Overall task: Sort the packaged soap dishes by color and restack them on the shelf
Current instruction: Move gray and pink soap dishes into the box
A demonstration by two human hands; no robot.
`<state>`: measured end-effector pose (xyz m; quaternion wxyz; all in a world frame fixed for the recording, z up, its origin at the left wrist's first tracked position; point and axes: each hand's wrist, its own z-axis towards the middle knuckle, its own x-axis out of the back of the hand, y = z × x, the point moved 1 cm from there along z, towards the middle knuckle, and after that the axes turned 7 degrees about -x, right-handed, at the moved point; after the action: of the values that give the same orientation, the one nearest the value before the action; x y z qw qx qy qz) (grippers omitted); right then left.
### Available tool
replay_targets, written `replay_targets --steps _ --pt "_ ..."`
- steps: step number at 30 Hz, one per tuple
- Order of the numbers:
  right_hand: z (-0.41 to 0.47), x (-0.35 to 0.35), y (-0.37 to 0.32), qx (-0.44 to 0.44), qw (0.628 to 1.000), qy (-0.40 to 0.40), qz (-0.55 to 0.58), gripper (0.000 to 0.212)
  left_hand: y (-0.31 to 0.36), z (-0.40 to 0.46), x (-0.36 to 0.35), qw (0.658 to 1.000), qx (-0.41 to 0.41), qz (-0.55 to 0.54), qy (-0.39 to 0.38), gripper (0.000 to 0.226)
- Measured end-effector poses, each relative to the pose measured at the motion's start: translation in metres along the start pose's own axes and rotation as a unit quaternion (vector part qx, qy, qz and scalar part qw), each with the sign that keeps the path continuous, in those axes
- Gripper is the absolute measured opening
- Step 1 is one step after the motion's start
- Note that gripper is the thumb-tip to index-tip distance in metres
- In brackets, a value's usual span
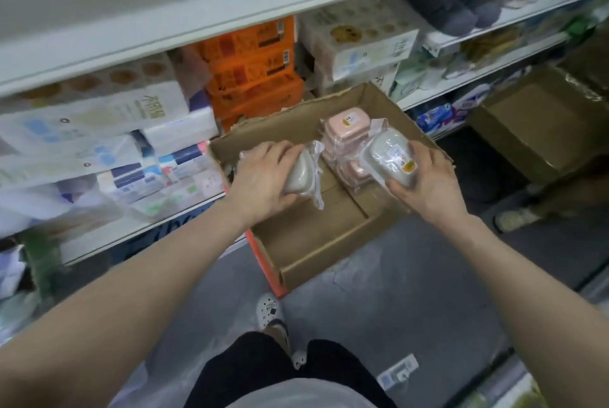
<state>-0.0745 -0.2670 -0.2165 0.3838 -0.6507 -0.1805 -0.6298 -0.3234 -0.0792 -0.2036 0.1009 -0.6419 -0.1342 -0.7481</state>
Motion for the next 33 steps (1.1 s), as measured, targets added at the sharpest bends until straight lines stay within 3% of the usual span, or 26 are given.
replay_targets --steps 6,9,14,21,28,33 --pt "0.048 -0.024 0.022 0.004 0.999 -0.035 -0.004 0.084 -0.006 0.037 -0.033 0.995 0.007 -0.020 -0.095 0.088" --pt "0.070 -0.036 0.025 0.055 0.995 -0.078 -0.025 0.085 0.006 0.039 -0.049 0.989 0.027 -0.040 -0.140 0.085" --pt "0.116 -0.055 0.019 0.179 0.973 -0.140 -0.036 0.086 0.034 0.033 -0.071 0.975 0.137 -0.052 -0.165 0.086" --pt "0.136 -0.094 -0.001 0.359 0.899 -0.241 -0.076 0.087 0.077 -0.001 -0.087 0.933 0.294 -0.077 -0.191 0.088" --pt "0.110 -0.150 -0.039 0.480 0.818 -0.298 -0.113 0.082 0.092 -0.025 -0.093 0.933 0.342 -0.070 -0.085 0.089" --pt "0.086 -0.198 -0.064 0.485 0.801 -0.323 -0.133 0.075 0.097 -0.035 -0.098 0.937 0.341 -0.063 -0.047 0.090"
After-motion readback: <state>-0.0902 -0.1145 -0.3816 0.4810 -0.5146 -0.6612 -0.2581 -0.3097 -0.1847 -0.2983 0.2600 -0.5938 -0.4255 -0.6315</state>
